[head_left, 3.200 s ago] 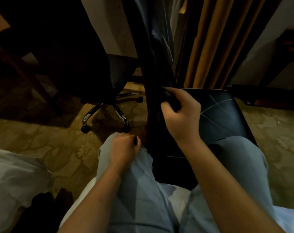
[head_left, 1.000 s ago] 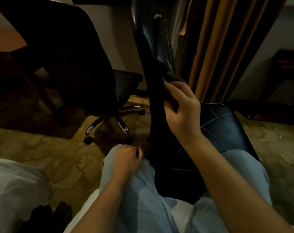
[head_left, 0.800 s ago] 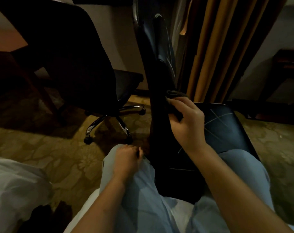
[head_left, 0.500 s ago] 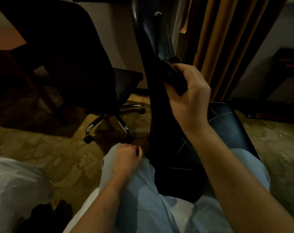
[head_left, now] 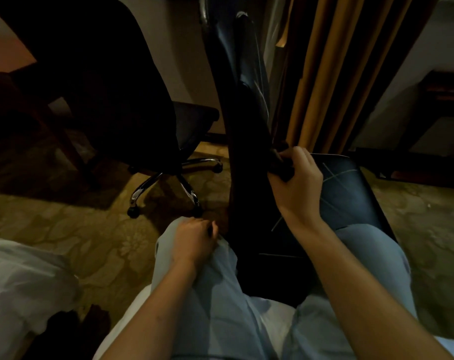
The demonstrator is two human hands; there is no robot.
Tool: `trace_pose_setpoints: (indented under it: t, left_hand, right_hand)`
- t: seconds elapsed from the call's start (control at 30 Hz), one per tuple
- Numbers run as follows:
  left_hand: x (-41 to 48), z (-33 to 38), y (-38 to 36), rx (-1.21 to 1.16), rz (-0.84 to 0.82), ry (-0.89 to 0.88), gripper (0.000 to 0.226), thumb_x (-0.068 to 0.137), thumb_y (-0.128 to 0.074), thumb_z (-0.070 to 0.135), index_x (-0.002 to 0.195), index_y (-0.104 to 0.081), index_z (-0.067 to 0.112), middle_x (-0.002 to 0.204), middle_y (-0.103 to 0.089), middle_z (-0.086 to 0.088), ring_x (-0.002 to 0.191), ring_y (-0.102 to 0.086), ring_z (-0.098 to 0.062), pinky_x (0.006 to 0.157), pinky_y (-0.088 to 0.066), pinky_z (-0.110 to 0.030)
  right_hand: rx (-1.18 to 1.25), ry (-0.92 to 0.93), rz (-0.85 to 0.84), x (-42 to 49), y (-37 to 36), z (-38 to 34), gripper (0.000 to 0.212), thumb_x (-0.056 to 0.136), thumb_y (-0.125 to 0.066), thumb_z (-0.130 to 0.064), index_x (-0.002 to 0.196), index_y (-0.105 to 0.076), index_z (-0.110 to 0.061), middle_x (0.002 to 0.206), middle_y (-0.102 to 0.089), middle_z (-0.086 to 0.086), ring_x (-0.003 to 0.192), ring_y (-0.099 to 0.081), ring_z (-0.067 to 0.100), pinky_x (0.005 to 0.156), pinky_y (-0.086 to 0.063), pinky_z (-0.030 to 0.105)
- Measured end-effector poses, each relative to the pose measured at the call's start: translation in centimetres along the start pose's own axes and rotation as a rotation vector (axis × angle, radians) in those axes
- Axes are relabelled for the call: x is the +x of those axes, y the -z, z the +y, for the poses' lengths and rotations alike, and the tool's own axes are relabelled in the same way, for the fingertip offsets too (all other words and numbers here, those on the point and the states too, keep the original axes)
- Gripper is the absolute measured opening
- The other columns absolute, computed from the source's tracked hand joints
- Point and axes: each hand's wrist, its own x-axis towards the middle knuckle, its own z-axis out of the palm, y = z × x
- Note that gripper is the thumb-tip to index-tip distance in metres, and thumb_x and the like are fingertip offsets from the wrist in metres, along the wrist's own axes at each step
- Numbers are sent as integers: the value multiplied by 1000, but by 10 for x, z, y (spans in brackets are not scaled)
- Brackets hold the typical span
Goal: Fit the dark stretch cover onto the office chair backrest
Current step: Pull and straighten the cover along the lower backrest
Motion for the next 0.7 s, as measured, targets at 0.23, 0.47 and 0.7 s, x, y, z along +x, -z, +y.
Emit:
trace_pose_setpoints:
  t: [0.23, 0.47, 0.7]
  left_hand:
    - [-1, -4, -5, -13, 41, -15, 30, 94, -46, 33, 74, -68, 26, 73, -63, 12, 69, -54, -2, 77, -50, -32]
    - [3, 0, -1, 42, -2, 19, 30, 94, -51, 28, 72, -70, 19, 75, -67, 3, 74, -58, -14, 78, -47, -34]
    - [2, 0, -1, 53, -2, 15, 30, 94, -50, 30, 69, -66, 22, 71, -63, 5, 68, -51, -10, 74, -47, -34]
  right_hand:
    - [44, 127, 67, 28, -10, -24, 19, 77, -72, -9, 90, -59, -4, 92, -50, -6, 82, -43, -5, 73, -37, 1]
    - [26, -14, 9, -10, -16, 15, 26, 75, -71, -1, 85, -51, -12, 92, -46, -4, 74, -38, -3, 69, -34, -1]
    - [-7, -141, -93, -30, -7, 34, 37, 74, -74, -1, 79, -43, -22, 86, -49, -5, 71, -46, -7, 65, -35, 3]
